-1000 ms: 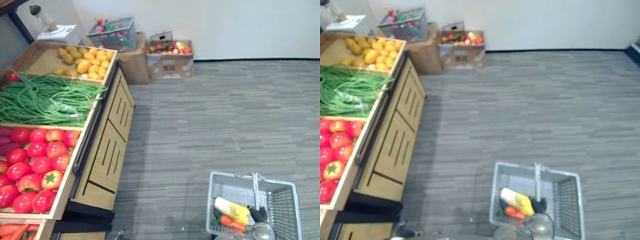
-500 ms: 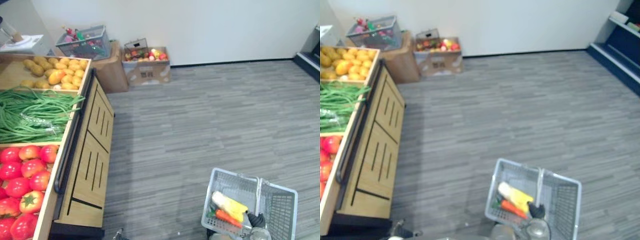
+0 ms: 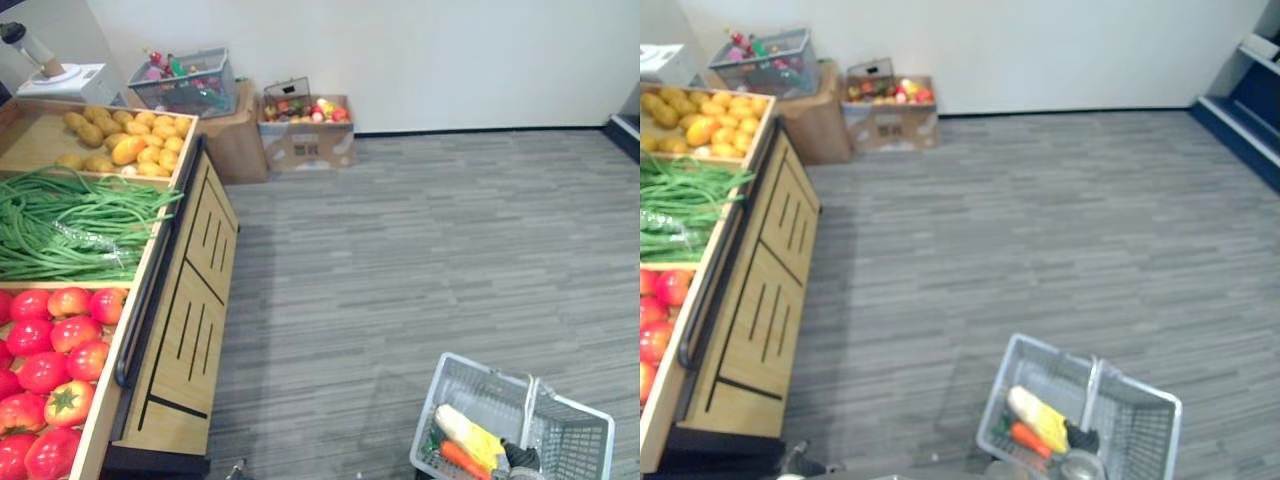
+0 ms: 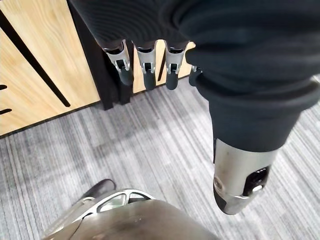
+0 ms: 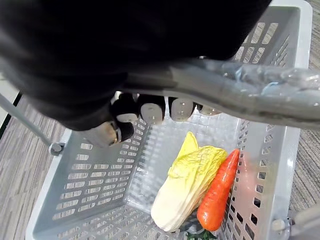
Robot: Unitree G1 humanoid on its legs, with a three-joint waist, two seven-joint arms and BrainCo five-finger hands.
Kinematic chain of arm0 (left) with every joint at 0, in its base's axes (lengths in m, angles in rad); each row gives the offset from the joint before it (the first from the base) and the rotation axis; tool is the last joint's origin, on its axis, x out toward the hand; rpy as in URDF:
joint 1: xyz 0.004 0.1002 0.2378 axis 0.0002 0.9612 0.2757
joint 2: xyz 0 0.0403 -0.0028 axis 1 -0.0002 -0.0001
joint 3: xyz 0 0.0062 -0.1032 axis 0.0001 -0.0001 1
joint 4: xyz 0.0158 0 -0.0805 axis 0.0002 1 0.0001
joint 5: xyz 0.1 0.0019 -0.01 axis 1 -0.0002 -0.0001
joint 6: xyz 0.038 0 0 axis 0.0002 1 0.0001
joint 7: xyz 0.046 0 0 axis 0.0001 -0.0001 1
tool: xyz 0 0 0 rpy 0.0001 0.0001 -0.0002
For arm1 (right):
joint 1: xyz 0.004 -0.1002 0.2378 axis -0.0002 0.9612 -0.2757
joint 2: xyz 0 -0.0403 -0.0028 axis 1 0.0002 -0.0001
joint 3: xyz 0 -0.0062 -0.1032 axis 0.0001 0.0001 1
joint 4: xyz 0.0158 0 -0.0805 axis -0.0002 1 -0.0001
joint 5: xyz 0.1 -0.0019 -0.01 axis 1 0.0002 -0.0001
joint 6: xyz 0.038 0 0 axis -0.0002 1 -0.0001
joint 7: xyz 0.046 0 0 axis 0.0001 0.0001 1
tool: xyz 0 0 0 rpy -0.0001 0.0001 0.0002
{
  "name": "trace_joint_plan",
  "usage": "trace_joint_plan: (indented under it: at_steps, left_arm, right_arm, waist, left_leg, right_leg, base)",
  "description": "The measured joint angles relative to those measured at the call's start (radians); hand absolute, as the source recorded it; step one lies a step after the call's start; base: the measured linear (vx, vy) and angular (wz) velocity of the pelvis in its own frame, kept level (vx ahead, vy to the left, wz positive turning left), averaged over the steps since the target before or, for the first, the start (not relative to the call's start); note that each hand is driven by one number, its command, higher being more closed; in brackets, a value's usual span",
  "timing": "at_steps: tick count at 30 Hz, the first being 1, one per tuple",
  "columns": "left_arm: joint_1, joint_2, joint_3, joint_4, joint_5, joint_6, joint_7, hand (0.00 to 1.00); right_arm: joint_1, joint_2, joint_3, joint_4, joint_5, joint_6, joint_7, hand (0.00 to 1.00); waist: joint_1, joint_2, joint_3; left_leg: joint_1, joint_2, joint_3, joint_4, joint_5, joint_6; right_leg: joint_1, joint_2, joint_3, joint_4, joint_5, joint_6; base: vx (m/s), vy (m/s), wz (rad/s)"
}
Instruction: Pick vegetable in the basket
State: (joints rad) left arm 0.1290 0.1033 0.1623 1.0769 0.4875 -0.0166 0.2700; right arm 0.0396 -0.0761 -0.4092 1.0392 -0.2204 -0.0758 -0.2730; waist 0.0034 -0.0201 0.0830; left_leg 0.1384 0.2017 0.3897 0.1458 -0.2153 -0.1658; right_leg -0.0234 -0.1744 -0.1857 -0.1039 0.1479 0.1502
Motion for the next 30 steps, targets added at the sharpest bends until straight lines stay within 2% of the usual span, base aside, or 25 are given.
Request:
trace_joint_plan:
  at_steps: [2, 3, 4, 5, 6, 8, 9, 10, 11, 12, 13, 14, 15, 16, 19, 22, 25, 27, 30]
  left_arm:
    - [0.003, -0.001, -0.001, 0.000, -0.004, 0.005, 0.000, 0.00]
    - [0.006, -0.004, 0.000, -0.002, -0.006, 0.006, 0.001, 0.00]
    - [0.006, -0.005, 0.004, -0.004, -0.010, 0.006, 0.004, 0.00]
    - [0.004, -0.013, 0.004, -0.010, -0.014, 0.005, 0.014, 0.00]
    - [0.004, -0.017, 0.004, -0.013, -0.015, 0.005, 0.020, 0.00]
    - [0.004, -0.011, 0.004, -0.014, -0.038, 0.004, 0.035, 0.00]
    - [0.004, -0.013, 0.005, -0.013, -0.044, 0.004, 0.038, 0.00]
    - [0.003, -0.014, 0.004, -0.012, -0.046, 0.004, 0.039, 0.00]
    - [0.003, -0.015, 0.005, -0.013, -0.045, 0.004, 0.040, 0.00]
    - [0.000, -0.024, 0.014, -0.016, -0.044, 0.004, 0.040, 0.00]
    - [0.003, -0.056, 0.037, -0.017, -0.047, 0.006, 0.038, 0.00]
    - [-0.003, -0.064, 0.054, -0.018, -0.046, 0.009, 0.040, 0.00]
    - [-0.003, -0.062, 0.074, -0.026, -0.046, 0.009, 0.040, 0.00]
    - [0.000, -0.061, 0.085, -0.024, -0.046, 0.011, 0.041, 0.00]
    - [0.015, -0.077, 0.091, -0.022, -0.046, 0.017, 0.041, 0.00]
    - [0.012, -0.077, 0.090, -0.020, -0.044, 0.017, 0.040, 0.00]
    - [-0.007, -0.063, 0.033, 0.000, -0.032, 0.016, 0.035, 0.00]
    - [-0.016, -0.050, -0.006, 0.000, 0.004, 0.016, 0.027, 0.00]
    - [-0.033, -0.029, -0.042, 0.020, 0.016, 0.004, 0.015, 0.00]
  right_arm:
    - [0.001, -0.004, 0.015, 0.000, 0.004, 0.000, 0.000, 1.00]
    - [0.002, -0.006, 0.025, -0.001, 0.005, -0.001, 0.000, 1.00]
    - [0.002, -0.006, 0.027, -0.001, 0.005, -0.003, 0.000, 1.00]
    - [0.002, -0.007, 0.028, -0.001, 0.005, -0.004, -0.001, 1.00]
    - [0.002, -0.008, 0.029, -0.001, 0.005, -0.004, -0.002, 1.00]
    - [0.002, -0.010, 0.038, -0.001, 0.005, -0.009, -0.003, 1.00]
    - [0.002, -0.010, 0.039, -0.002, 0.005, -0.011, -0.003, 1.00]
    - [0.002, -0.019, 0.039, -0.003, 0.005, -0.013, -0.003, 1.00]
    - [0.002, -0.023, 0.038, -0.004, 0.006, -0.012, -0.003, 1.00]
    - [0.002, -0.028, 0.039, -0.018, 0.017, -0.010, -0.004, 1.00]
    - [0.001, -0.033, 0.042, -0.043, 0.025, -0.005, -0.004, 1.00]
    - [0.001, -0.030, 0.053, -0.052, 0.025, -0.004, -0.003, 1.00]
    - [0.001, -0.020, 0.055, -0.086, 0.025, -0.010, -0.007, 1.00]
    - [0.000, -0.023, 0.056, -0.090, 0.025, -0.013, -0.007, 1.00]
    - [0.017, -0.026, 0.066, -0.091, 0.024, -0.018, -0.006, 1.00]
    - [0.017, -0.021, 0.060, -0.081, 0.026, -0.017, -0.006, 1.00]
    - [0.017, -0.035, 0.038, -0.076, 0.027, -0.018, -0.005, 1.00]
    - [0.018, -0.039, 0.039, -0.069, 0.025, -0.020, -0.004, 1.00]
    - [0.017, -0.041, 0.025, -0.032, 0.025, -0.021, -0.002, 1.00]
  waist:
    - [-0.002, 0.005, 0.003]
    - [-0.001, 0.011, 0.005]
    - [0.000, 0.015, 0.007]
    - [0.001, 0.021, 0.012]
    - [0.002, 0.015, 0.017]
    - [0.007, 0.009, 0.021]
    - [0.009, 0.010, 0.022]
    - [0.003, 0.013, 0.024]
    - [0.003, 0.015, 0.024]
    - [0.003, 0.031, 0.031]
    - [0.021, 0.075, 0.042]
    - [0.028, 0.078, 0.049]
    - [0.027, 0.055, 0.067]
    - [0.029, 0.050, 0.081]
    - [0.026, 0.066, 0.064]
    - [0.025, 0.065, 0.060]
    - [0.011, 0.079, 0.050]
    - [-0.004, 0.078, 0.043]
    - [-0.009, 0.058, 0.023]
  left_leg:
    - [-0.029, 0.012, -0.025, 0.075, 0.000, 0.000]
    - [-0.051, 0.028, -0.037, 0.151, 0.001, 0.002]
    - [-0.079, 0.039, -0.061, 0.226, 0.005, 0.006]
    - [-0.118, 0.049, -0.101, 0.321, 0.022, 0.019]
    - [-0.138, 0.050, -0.121, 0.361, 0.038, 0.021]
    - [-0.198, 0.019, -0.217, 0.457, 0.105, 0.022]
    - [-0.192, 0.007, -0.221, 0.436, 0.074, 0.025]
    - [-0.188, -0.011, -0.220, 0.346, 0.014, 0.029]
    - [-0.186, -0.019, -0.210, 0.288, 0.005, 0.036]
    - [-0.167, -0.038, -0.196, 0.143, -0.007, 0.054]
    - [-0.167, -0.011, -0.186, 0.074, 0.008, 0.067]
    - [-0.166, 0.000, -0.173, 0.074, 0.008, 0.067]
    - [-0.134, -0.008, -0.166, 0.056, 0.008, 0.067]
    - [-0.111, -0.018, -0.155, 0.048, 0.008, 0.066]
    - [-0.068, -0.021, -0.125, 0.028, 0.009, 0.061]
    - [-0.060, -0.029, -0.105, 0.021, 0.004, 0.051]
    - [-0.029, -0.050, -0.100, -0.018, 0.006, 0.052]
    - [-0.024, -0.061, -0.099, -0.036, 0.007, 0.052]
    - [-0.011, -0.083, -0.098, -0.040, 0.007, 0.053]
  right_leg:
    - [0.010, 0.000, 0.000, 0.009, -0.010, -0.015]
    - [0.014, 0.001, 0.001, 0.020, -0.024, -0.032]
    - [0.019, 0.002, 0.002, 0.023, -0.035, -0.033]
    - [0.029, 0.004, 0.008, 0.027, -0.041, -0.030]
    - [0.030, 0.003, 0.016, 0.032, -0.044, -0.031]
    - [0.031, -0.024, 0.053, 0.038, -0.050, -0.035]
    - [0.029, -0.030, 0.063, 0.034, -0.051, -0.034]
    - [0.022, -0.036, 0.069, 0.025, -0.051, -0.034]
    - [0.015, -0.035, 0.070, 0.020, -0.051, -0.034]
    - [0.004, -0.017, 0.066, 0.007, -0.053, -0.031]
    - [-0.003, 0.014, 0.055, 0.026, -0.047, -0.025]
    - [-0.034, 0.019, 0.043, 0.111, -0.058, -0.038]
    - [-0.040, 0.008, 0.031, 0.228, -0.139, -0.041]
    - [-0.029, 0.000, 0.036, 0.240, -0.170, -0.026]
    - [-0.015, 0.010, 0.069, 0.233, -0.182, -0.011]
    - [-0.045, 0.009, 0.096, 0.262, -0.207, -0.004]
    - [-0.053, -0.003, 0.105, 0.265, -0.214, 0.006]
    - [-0.050, -0.009, 0.107, 0.247, -0.210, 0.011]
    - [-0.039, -0.027, 0.110, 0.228, -0.207, 0.016]
  base:
    - [-0.04, -0.054, 0.01]
    - [-0.03, -0.059, -0.06]
    - [-0.06, -0.105, -0.09]
    - [-0.05, -0.072, -0.09]
    - [-0.05, -0.081, -0.19]
    - [0.00, -0.023, -0.28]
    - [0.02, 0.039, -0.17]
    - [0.00, 0.064, -0.05]
    - [-0.04, 0.068, -0.01]
    - [-0.06, 0.071, -0.31]
    - [-0.04, 0.072, -0.43]
    - [0.08, 0.056, -0.41]
    - [0.13, 0.041, -0.21]
    - [0.15, 0.052, -0.14]
    - [0.13, 0.052, -0.25]
    - [0.17, 0.049, -0.29]
    - [0.19, 0.061, -0.18]
    - [0.15, 0.072, -0.10]
    - [0.12, 0.071, -0.15]
